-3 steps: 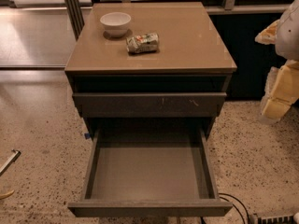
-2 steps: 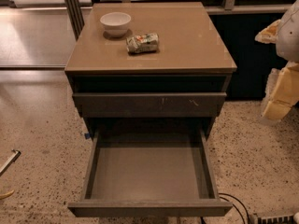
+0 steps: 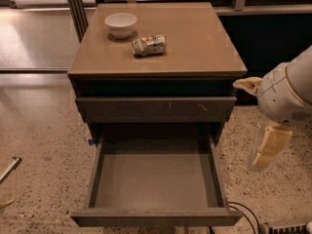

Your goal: Close middle drawer

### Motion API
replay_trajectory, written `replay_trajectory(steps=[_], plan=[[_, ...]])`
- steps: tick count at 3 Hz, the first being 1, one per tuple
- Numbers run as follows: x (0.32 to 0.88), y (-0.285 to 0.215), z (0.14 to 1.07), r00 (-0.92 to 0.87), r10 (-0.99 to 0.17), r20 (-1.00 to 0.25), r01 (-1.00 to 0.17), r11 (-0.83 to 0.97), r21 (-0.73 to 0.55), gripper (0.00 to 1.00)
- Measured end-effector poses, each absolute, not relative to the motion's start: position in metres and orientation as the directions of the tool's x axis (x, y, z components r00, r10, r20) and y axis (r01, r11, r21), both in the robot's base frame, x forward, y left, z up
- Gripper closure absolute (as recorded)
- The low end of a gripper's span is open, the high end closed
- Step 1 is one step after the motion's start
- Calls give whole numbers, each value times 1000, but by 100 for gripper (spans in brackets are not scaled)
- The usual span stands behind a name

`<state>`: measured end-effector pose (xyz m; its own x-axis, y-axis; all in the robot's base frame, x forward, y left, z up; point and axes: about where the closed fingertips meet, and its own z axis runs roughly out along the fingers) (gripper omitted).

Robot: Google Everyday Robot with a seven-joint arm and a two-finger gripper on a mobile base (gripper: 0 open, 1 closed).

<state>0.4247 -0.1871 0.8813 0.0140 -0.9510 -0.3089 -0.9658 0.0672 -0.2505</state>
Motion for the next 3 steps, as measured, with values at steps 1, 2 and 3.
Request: replay_trajectory(steps=[1,2,3], plan=[[400,-182,811,111,-918,-380,-983,-45,-177,0],[374,-172,735,285,-867,-409,-957,-280,-73,0],[374,-172,728,359,-839,-410,-931,-351,-96,0]])
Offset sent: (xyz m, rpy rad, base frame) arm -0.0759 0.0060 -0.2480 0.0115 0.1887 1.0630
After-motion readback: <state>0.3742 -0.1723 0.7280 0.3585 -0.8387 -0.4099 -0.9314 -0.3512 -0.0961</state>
